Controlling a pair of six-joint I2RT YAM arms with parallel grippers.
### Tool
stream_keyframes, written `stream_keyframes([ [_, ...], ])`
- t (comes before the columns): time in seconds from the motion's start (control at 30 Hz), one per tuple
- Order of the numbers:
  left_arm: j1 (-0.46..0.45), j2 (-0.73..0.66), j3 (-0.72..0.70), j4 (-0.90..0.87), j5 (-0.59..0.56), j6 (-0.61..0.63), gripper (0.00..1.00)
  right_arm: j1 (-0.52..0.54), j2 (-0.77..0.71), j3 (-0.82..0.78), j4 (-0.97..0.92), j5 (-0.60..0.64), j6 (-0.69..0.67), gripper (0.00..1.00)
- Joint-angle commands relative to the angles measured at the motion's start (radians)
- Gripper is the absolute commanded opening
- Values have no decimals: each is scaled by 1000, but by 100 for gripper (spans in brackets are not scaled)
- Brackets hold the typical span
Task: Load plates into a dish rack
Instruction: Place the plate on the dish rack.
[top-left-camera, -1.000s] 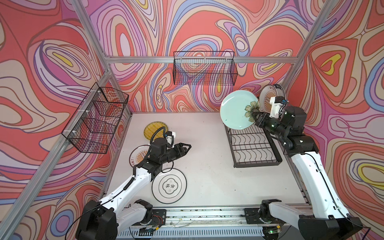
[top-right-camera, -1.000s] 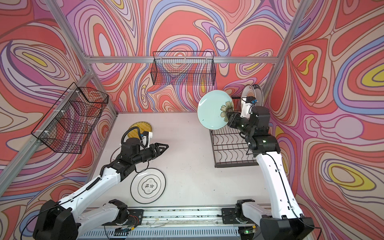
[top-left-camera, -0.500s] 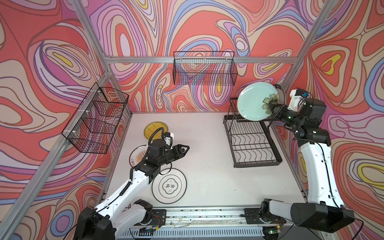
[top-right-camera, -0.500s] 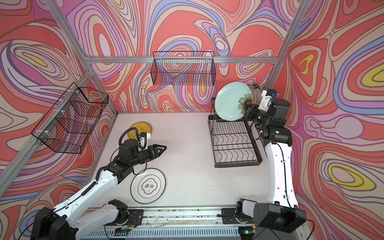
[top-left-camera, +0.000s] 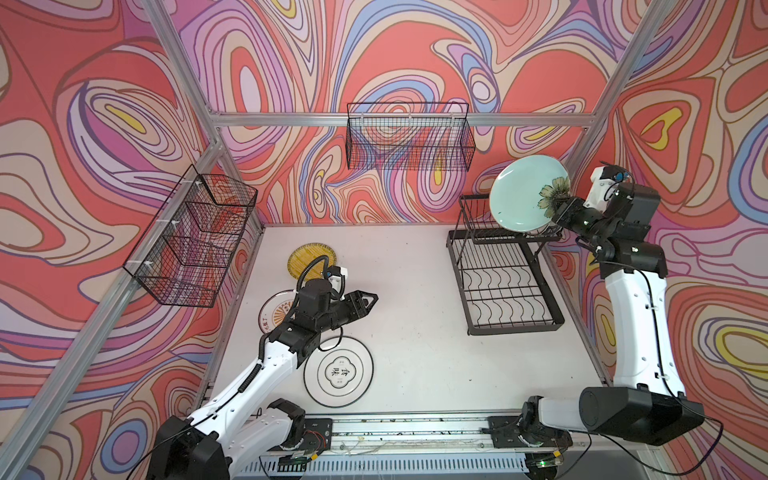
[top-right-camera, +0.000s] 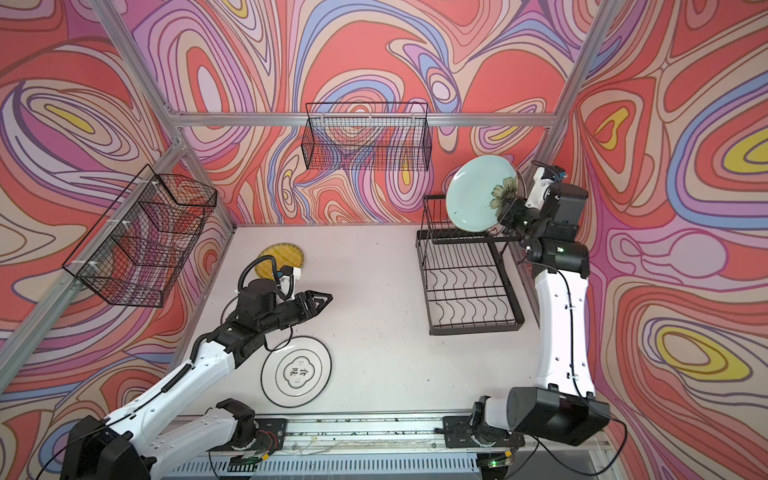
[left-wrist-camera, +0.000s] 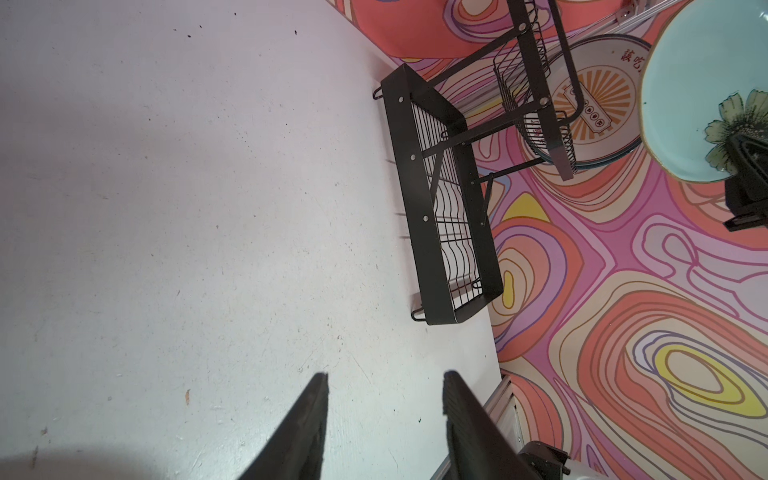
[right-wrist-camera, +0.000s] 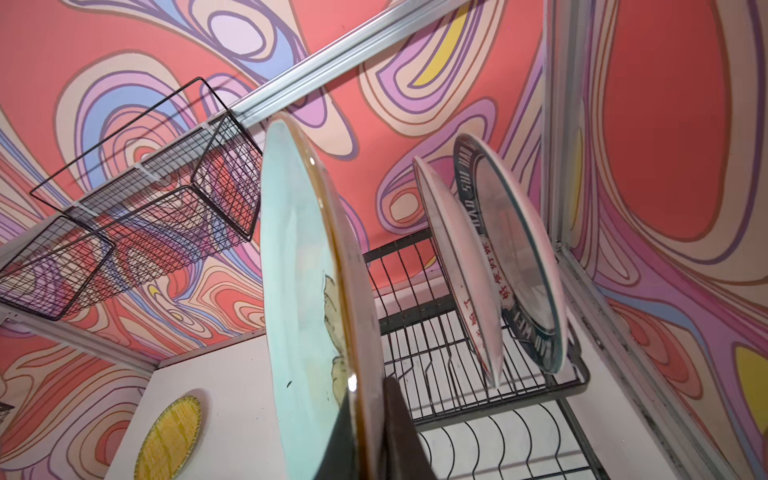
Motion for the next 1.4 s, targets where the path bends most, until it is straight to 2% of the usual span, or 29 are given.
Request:
stream_keyframes([
  [0.0, -4, -6, 16, 1, -6, 10, 48, -6, -4, 75, 108, 56, -42, 0],
  [0.33, -5, 12, 12, 28, 13, -4, 47, -5, 41, 109, 159, 52, -112, 0],
  [1.1, -4, 17, 35, 26, 22, -3, 46, 0, 42, 50, 267, 109, -206, 0],
  [1.37, -7, 33, 49, 32, 29, -4, 45, 41, 33, 40, 269, 208, -287, 0],
])
